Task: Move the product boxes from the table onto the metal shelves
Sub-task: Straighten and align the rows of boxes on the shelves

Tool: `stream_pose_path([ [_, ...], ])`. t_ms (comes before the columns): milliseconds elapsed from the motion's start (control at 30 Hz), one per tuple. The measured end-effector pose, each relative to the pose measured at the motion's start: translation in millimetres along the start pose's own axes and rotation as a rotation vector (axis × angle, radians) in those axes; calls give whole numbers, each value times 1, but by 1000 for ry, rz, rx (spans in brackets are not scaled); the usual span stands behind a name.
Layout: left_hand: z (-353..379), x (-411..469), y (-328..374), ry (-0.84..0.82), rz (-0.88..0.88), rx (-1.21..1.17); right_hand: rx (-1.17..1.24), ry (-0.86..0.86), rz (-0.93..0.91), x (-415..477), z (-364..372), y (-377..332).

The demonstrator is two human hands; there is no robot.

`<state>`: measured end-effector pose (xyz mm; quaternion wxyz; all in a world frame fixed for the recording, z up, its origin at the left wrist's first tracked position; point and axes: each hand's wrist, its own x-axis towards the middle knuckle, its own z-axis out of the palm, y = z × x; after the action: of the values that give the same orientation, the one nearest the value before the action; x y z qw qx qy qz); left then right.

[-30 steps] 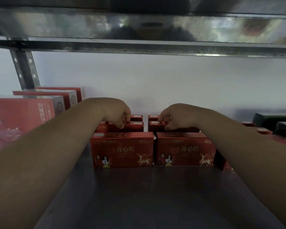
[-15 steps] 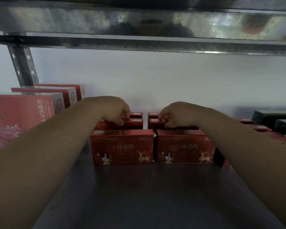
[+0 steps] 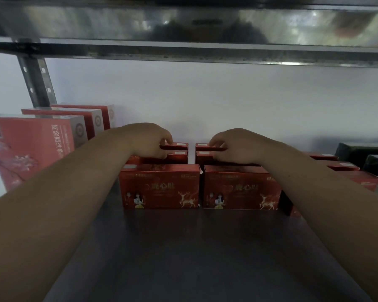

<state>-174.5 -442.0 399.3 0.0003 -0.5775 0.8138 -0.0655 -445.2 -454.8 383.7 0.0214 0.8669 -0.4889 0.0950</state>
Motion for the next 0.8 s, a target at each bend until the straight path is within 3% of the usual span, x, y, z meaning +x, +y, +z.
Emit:
stream_pose_path([
  [200, 10, -44, 39, 340, 18, -151, 87, 157, -98, -29, 5, -8],
  [467, 54, -79, 65, 366, 19, -1, -42, 238, -88, -70, 26, -30],
  [633, 80, -94, 78, 454, 34, 47, -157, 255, 97, -82, 44, -47],
  [800, 88, -102, 76, 468, 61, 40, -89, 266, 381, -85, 62, -75],
])
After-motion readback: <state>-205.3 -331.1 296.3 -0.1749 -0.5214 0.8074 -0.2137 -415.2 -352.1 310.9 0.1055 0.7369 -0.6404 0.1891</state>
